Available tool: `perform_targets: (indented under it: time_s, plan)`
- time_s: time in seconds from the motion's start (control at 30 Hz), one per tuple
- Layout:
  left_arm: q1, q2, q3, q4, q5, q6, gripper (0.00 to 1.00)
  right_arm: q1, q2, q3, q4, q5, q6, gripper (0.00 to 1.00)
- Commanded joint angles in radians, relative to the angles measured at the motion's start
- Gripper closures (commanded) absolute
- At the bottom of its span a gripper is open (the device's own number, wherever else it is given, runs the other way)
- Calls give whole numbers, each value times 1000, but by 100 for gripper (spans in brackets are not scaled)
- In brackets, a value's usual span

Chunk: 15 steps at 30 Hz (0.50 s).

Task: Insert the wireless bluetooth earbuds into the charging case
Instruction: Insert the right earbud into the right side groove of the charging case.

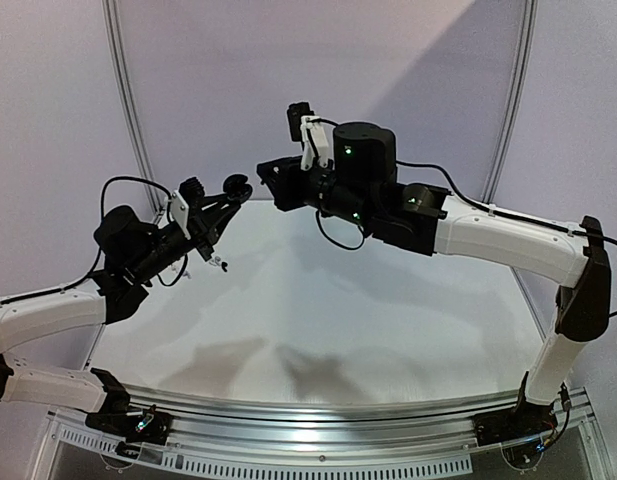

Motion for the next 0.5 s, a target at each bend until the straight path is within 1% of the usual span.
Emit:
perform_targets:
  time_s: [0.0, 0.17, 0.27, 0.47]
  plan:
    - [-18, 3, -24, 75, -38, 72, 100, 11, 17, 27, 54, 63, 88, 100]
    - [-22, 2, -31, 85, -36, 103, 100, 11, 47, 58, 90, -31, 71, 100]
    - [-22, 1, -39, 111, -32, 122, 100, 11, 63, 73, 71, -58, 71, 100]
    - [-23, 7, -40, 146, -30, 136, 100, 11, 84, 74, 84, -91, 92, 100]
